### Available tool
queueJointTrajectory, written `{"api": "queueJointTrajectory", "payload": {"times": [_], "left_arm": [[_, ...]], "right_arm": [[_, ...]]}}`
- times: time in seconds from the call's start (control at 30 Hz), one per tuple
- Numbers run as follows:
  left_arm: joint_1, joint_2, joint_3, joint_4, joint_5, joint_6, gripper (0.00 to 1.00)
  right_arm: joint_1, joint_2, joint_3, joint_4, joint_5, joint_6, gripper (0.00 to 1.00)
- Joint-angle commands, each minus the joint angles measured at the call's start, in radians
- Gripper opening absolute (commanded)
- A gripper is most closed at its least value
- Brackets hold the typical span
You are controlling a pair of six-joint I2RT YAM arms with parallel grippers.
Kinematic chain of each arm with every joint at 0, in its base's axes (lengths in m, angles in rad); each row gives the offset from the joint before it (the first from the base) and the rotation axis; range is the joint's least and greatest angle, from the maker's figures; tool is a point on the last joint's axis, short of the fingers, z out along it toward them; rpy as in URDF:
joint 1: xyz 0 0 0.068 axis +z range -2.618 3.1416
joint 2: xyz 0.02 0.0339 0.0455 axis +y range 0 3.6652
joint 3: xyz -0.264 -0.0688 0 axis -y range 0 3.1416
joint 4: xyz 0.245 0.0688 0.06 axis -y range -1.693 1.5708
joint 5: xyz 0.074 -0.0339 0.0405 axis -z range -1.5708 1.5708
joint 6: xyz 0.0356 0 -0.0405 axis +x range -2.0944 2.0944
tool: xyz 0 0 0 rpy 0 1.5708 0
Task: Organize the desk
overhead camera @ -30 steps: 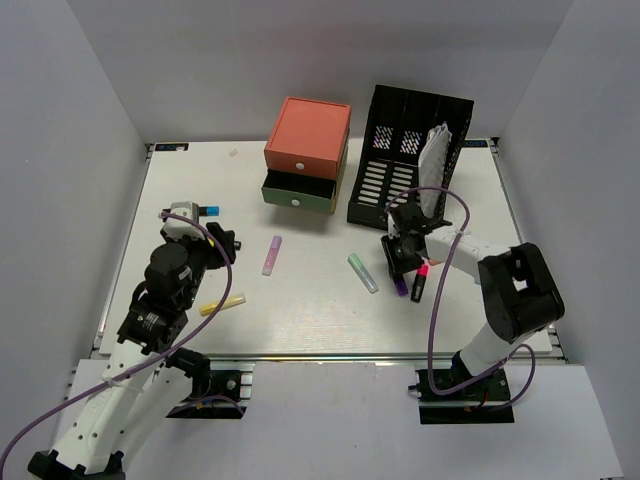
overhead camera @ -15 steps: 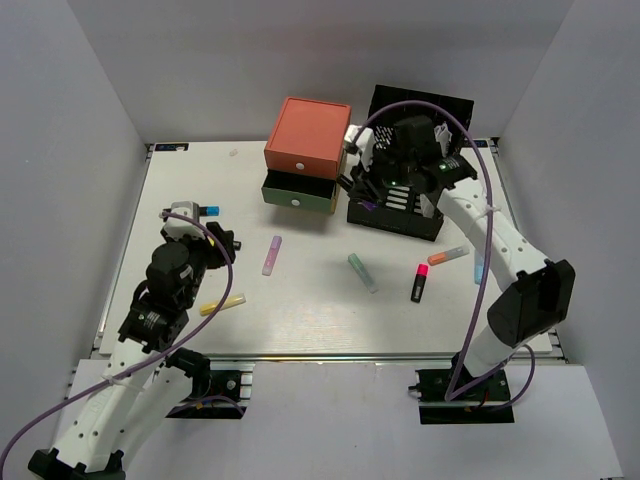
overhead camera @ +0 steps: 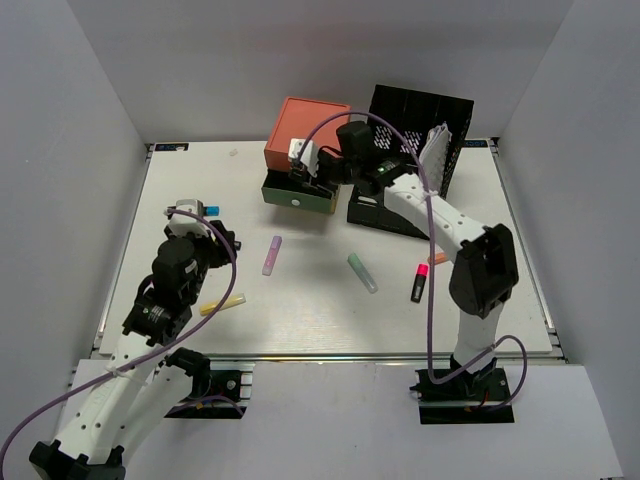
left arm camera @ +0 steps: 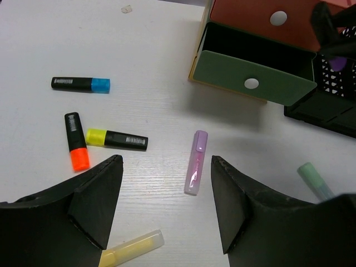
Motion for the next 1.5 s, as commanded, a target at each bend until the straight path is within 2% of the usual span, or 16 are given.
{"api": "queueJointTrajectory", "payload": {"times": [0.0, 0.27, 0.33, 0.43, 0.53, 0.7, 0.77, 0.87, 0.9, 0.97, 1.0, 1.1, 1.2, 1.27, 1.37, 1.47], "left_arm": [[0.004, -0.005, -0.007, -0.002, -0.021, 0.008, 0.74], [0.004, -0.003, -0.004, 0.0, -0.017, 0.007, 0.74], [0.004, -0.005, -0.004, -0.002, -0.017, 0.008, 0.74], [0.004, -0.011, -0.006, 0.0, -0.02, 0.007, 0.74], [0.004, -0.016, -0.004, -0.002, -0.02, 0.008, 0.74], [0.004, -0.022, -0.007, 0.0, -0.021, 0.007, 0.74], [0.004, -0.022, -0.007, 0.0, -0.021, 0.007, 0.74], [0.004, -0.023, -0.007, 0.003, -0.015, 0.003, 0.66], [0.004, -0.026, -0.009, 0.004, -0.011, 0.003, 0.52], [0.004, -0.034, -0.009, 0.008, 0.0, 0.007, 0.35], [0.004, -0.037, -0.01, 0.009, 0.005, 0.007, 0.22], [0.004, -0.051, -0.01, 0.009, 0.02, 0.005, 0.13], [0.004, -0.063, -0.013, 0.014, 0.034, 0.003, 0.14], [0.004, -0.065, -0.013, 0.014, 0.041, 0.005, 0.24], [0.004, -0.06, -0.013, 0.014, 0.045, 0.003, 0.49], [0.004, -0.054, -0.013, 0.012, 0.046, 0.002, 0.63]], "right_arm": [[0.004, 0.032, 0.049, 0.181, 0.107, -0.052, 0.0], [0.005, 0.132, 0.109, 0.193, 0.146, -0.057, 0.05], [0.005, 0.161, 0.141, 0.169, 0.155, -0.054, 0.11], [0.005, 0.187, 0.179, 0.112, 0.143, -0.034, 0.36], [0.005, 0.187, 0.183, 0.086, 0.134, -0.008, 0.5], [0.006, 0.176, 0.189, 0.074, 0.141, 0.032, 0.54], [0.007, 0.161, 0.189, 0.058, 0.112, 0.046, 0.53], [-0.002, 0.066, 0.169, 0.011, 0.031, 0.139, 0.34], [-0.007, 0.035, 0.152, 0.002, 0.023, 0.215, 0.04], [-0.014, -0.082, 0.041, 0.005, 0.035, 0.33, 0.0], [-0.022, -0.124, -0.012, 0.003, 0.045, 0.387, 0.0], [-0.048, -0.302, -0.245, -0.009, 0.092, 0.542, 0.0], [-0.106, -0.422, -0.416, -0.087, 0.115, 0.61, 0.0], [-0.171, -0.46, -0.469, -0.148, 0.137, 0.63, 0.0], [-0.267, -0.474, -0.537, -0.259, 0.118, 0.662, 0.0], [-0.342, -0.479, -0.612, -0.304, 0.104, 0.667, 0.3]]}}
